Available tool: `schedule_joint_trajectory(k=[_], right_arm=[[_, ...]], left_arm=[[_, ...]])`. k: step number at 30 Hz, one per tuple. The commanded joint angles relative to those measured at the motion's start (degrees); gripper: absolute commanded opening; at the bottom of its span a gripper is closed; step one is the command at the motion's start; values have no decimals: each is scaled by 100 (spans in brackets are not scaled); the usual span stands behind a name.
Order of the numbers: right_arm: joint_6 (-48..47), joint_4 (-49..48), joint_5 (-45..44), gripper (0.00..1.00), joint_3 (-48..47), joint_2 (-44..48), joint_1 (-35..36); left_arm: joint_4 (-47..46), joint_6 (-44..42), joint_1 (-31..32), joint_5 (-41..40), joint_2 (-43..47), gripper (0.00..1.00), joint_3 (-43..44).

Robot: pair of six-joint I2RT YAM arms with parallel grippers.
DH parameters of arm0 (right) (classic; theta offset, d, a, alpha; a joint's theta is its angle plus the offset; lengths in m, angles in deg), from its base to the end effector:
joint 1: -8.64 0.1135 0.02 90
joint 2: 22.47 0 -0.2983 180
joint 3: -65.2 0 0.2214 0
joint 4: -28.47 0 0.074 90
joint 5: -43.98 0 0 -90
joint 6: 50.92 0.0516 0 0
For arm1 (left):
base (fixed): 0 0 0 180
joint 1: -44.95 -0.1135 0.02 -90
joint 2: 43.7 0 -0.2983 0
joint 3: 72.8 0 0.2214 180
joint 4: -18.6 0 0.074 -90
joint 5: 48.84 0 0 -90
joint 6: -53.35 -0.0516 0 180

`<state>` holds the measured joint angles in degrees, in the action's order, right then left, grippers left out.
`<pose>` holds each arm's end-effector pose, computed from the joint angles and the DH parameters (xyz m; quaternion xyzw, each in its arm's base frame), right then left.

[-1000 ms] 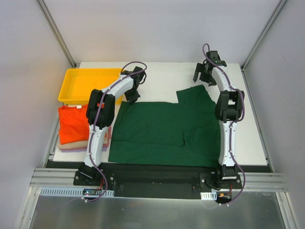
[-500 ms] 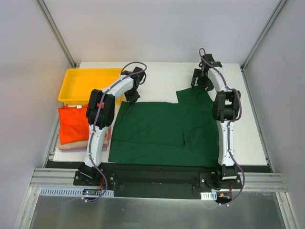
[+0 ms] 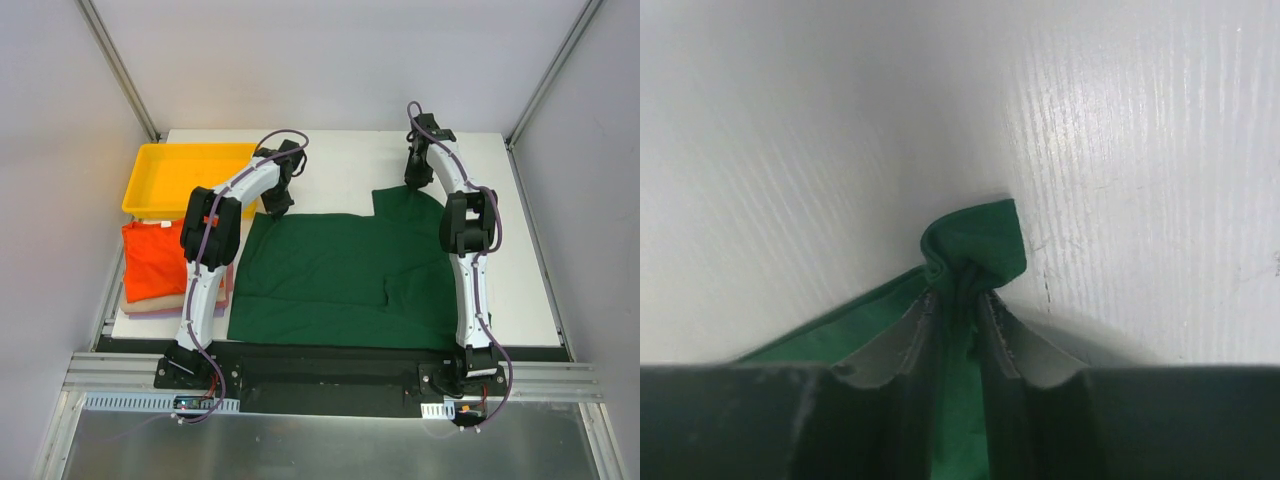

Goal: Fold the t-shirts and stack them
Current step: Grap the side of the flattened tshirt furthest away from the robot with both arms

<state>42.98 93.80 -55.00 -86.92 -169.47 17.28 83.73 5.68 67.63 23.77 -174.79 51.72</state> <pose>0.5477 0.0751 0.1873 -0.0197 0.9634 -0.0472 0.2630 0.4439 -0.1688 0.1960 -0.1902 0.9575 0.0414 0.2128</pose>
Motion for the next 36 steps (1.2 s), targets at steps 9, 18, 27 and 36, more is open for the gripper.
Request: schedule_joint_trajectory(k=[9, 18, 27, 36], right_arm=[[-1022, -1496, 177, 1, 2211, 2022, 164], [-1058, -2464, 818, 1, 4743, 4020, 129], [-1075, -2772, 1144, 1, 6273, 5259, 225], [-1076, -2693, 669, 1, 7829, 6972, 348]], left_arm=[[201, -242, 26, 174, 891, 0, -209], [122, -129, 272, -97, 1700, 0, -982], [78, 258, 448, -291, 2324, 0, -2019], [-45, 584, 843, -669, 3132, 0, -3021]])
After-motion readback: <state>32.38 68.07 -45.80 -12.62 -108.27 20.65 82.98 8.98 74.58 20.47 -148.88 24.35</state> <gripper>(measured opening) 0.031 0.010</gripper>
